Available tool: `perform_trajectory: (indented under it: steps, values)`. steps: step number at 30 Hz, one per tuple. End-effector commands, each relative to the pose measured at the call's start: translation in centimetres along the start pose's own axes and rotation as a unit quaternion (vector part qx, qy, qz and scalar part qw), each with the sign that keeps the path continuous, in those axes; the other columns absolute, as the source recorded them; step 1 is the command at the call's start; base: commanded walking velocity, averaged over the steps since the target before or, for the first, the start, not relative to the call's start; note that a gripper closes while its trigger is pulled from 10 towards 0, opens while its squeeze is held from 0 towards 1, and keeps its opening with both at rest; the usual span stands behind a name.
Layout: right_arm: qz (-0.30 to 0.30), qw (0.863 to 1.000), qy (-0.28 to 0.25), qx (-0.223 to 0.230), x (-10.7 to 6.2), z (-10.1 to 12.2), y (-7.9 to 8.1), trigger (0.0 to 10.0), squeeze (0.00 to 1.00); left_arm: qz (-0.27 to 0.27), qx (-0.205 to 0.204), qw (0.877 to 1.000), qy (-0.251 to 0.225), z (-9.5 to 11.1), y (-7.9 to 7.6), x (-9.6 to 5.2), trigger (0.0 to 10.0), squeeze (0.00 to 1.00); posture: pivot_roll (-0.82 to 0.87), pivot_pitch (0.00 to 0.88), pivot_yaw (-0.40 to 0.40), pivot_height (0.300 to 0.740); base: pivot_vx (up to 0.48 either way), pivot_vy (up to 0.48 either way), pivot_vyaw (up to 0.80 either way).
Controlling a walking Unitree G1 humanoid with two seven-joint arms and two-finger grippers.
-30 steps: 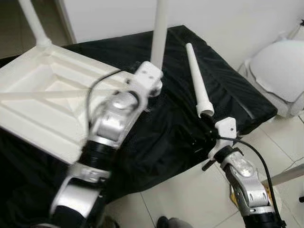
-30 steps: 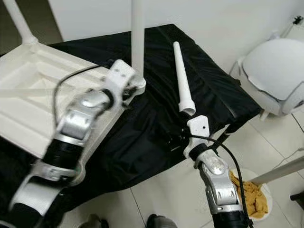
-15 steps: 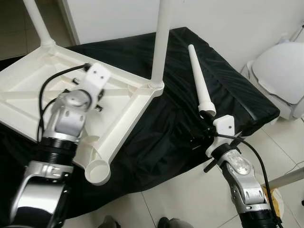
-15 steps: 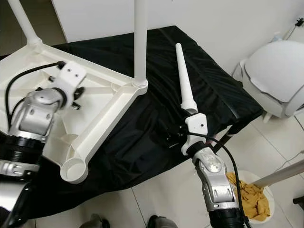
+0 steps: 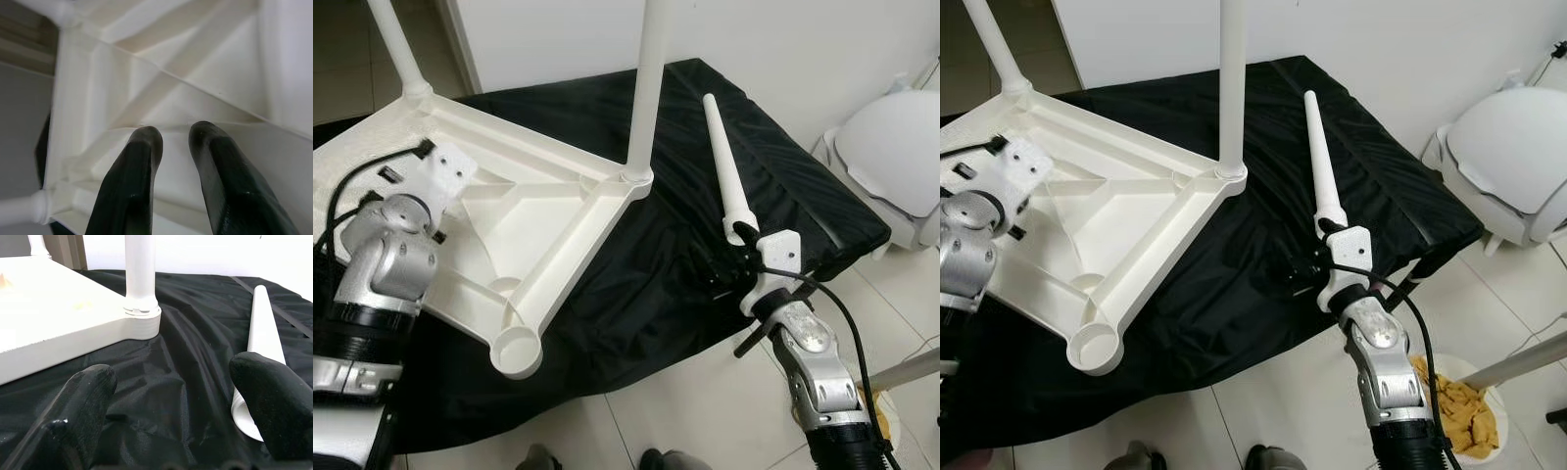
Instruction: Building children table
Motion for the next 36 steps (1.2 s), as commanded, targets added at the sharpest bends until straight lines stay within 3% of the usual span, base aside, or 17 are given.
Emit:
perform_trajectory:
  steps: [1,2,4,11,22,26,32,33,36]
  values:
    - [-0.002,1.000,0.011,-0.003,0.0,-0.4,-0.2,10.0,0.00,-0.034,0.023,0.999,0.006,-0.4,-1.0,-0.4,10.0,0.00,-0.04,0.090,-0.018,0.740,0.000,0.000,0.00]
    - [-0.002,1.000,0.011,-0.003,0.0,-0.4,-0.2,10.0,0.00,-0.034,0.023,0.999,0.006,-0.4,-1.0,-0.4,10.0,0.00,-0.04,0.090,-0.018,0.740,0.000,0.000,0.00]
    - [-0.003,1.000,0.010,-0.009,0.0,-0.3,-0.5,10.0,0.00,-0.085,0.047,0.995,0.008,-0.8,-2.7,-0.7,10.0,0.00,-0.04,0.090,-0.020,0.740,0.000,0.000,0.00]
    - [-0.007,1.000,0.008,-0.017,0.1,-0.1,-1.0,10.0,0.00,-0.132,0.072,0.989,0.016,-1.5,-4.6,-0.8,10.0,0.00,-0.05,0.085,-0.024,0.740,0.000,0.000,0.00]
    - [-0.010,1.000,0.008,-0.019,0.1,0.0,-1.2,10.0,0.00,-0.146,0.084,0.986,0.015,-1.7,-5.4,-1.3,10.0,0.00,-0.05,0.081,-0.035,0.740,0.000,0.000,0.00]
    - [-0.011,1.000,0.003,-0.013,0.7,0.3,-1.3,10.0,0.00,-0.183,0.069,0.981,-0.011,-0.3,-7.2,-1.6,10.0,0.00,-0.06,0.078,-0.044,0.740,0.000,0.000,0.00]
    - [-0.014,1.000,-0.004,-0.002,1.2,0.8,-1.4,10.0,0.00,-0.188,0.068,0.980,-0.028,0.9,-8.0,-1.2,10.0,0.00,-0.06,0.077,-0.046,0.740,0.000,0.000,0.00]
    - [-0.021,1.000,-0.006,0.000,1.2,1.0,-1.5,10.0,0.00,-0.183,0.060,0.980,-0.044,2.3,-8.3,-0.6,10.0,0.00,-0.07,0.079,-0.043,0.740,0.000,0.000,0.00]
    - [-0.025,1.000,-0.006,0.001,1.2,1.0,-1.5,10.0,0.00,-0.182,0.058,0.980,-0.053,3.1,-8.5,-0.3,10.0,0.00,-0.08,0.081,-0.041,0.740,0.000,0.000,0.00]
Point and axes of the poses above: a point about 5 cm out from each wrist's last joint towards the gripper, its own x axis pointing out of the wrist towards the gripper, its own z axis along the axis of the wrist's last joint, y = z × x, the point moved 1 cm from there along x, pointing out of the wrist towards the gripper, and after that the axes turned 5 degrees about -x, right-handed, at the moved point
